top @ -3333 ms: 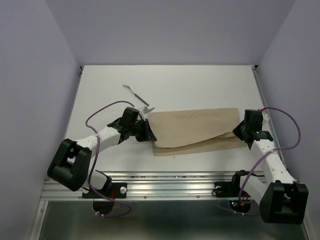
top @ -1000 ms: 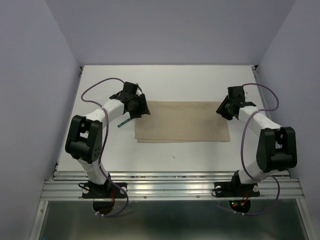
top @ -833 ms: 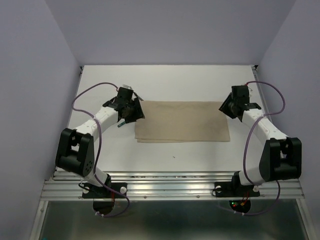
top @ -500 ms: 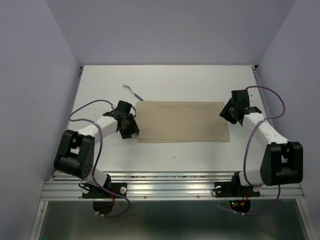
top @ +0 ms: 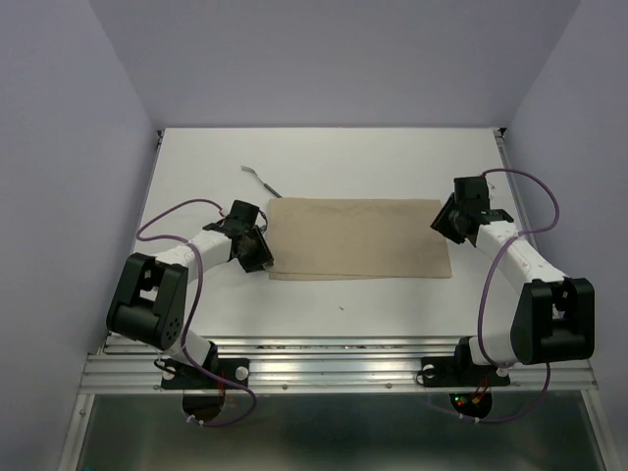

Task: Fold the napkin into a case and place the utensils inside
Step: Fold and flatten the napkin at the center of the board.

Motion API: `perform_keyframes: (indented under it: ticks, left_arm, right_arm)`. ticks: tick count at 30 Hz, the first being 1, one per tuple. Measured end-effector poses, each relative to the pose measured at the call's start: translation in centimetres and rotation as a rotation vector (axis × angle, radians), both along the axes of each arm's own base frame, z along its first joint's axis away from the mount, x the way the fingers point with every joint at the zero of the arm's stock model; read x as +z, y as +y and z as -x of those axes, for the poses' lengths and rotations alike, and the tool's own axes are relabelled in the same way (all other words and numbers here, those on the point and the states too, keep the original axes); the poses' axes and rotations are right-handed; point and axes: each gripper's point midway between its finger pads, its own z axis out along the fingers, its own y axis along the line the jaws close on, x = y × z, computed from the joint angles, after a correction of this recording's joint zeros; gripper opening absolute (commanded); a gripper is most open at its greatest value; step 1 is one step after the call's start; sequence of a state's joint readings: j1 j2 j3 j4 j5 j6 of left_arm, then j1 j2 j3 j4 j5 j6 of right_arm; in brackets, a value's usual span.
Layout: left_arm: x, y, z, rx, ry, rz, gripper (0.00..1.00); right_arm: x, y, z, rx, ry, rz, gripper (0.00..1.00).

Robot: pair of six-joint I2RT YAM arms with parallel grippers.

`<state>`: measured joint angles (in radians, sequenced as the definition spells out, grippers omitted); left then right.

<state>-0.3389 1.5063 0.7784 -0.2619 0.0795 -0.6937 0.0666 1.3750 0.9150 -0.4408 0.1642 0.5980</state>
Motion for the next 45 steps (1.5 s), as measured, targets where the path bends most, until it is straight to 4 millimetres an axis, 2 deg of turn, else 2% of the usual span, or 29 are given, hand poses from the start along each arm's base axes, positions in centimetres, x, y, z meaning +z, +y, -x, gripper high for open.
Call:
perform_keyframes:
  ticks: [4,9,12,14,18,24,26,30,36,40,45]
  left_arm:
    - [-0.2,-0.1,0.0,-0.002,0.002,-0.004,0.34]
    - [-0.3,-0.3,0.0,-0.010,-0.004,-0.018,0.33]
    - [-0.4,-0.3,0.0,-0.012,-0.008,-0.028,0.27]
    - [-0.4,-0.3,0.0,-0.015,-0.008,-0.033,0.21]
    - [-0.4,-0.5,-0.1,-0.022,-0.008,-0.037,0.00]
    - [-0.2,-0.7,-0.1,-0.034,-0.012,-0.072,0.00]
    - [-0.1,-0.6,0.0,-0.037,-0.007,-0.083,0.00]
    - [0.5,-0.7,0.0,-0.041,-0.003,-0.088,0.00]
    - [2.8,-1.1,-0.8,-0.047,-0.050,-0.067,0.00]
    - [4.5,-1.6,-1.5,-0.051,-0.095,-0.048,0.00]
    - [4.7,-1.7,-1.5,-0.059,-0.096,-0.042,0.00]
  right_arm:
    - [0.0,0.0,0.0,-0.001,0.000,0.000,0.43]
    - [0.0,0.0,0.0,-0.001,0.001,0.000,0.43]
    - [-0.1,0.0,0.1,-0.001,0.003,0.001,0.43]
    - [-0.2,0.0,0.2,-0.001,0.007,0.001,0.43]
    - [-0.6,-0.1,0.6,-0.001,0.022,0.002,0.43]
    - [-0.7,-0.1,0.8,-0.001,0.021,0.002,0.45]
    - [-1.2,-0.1,1.3,-0.004,0.035,0.000,0.60]
    - [-2.5,-0.2,2.6,-0.008,0.077,0.001,0.66]
    - [-4.1,-0.7,4.5,-0.048,0.146,0.012,0.65]
    - [-4.8,-1.0,5.3,-0.091,0.163,-0.003,0.59]
    - [-6.0,-1.7,6.9,-0.150,0.203,-0.024,0.57]
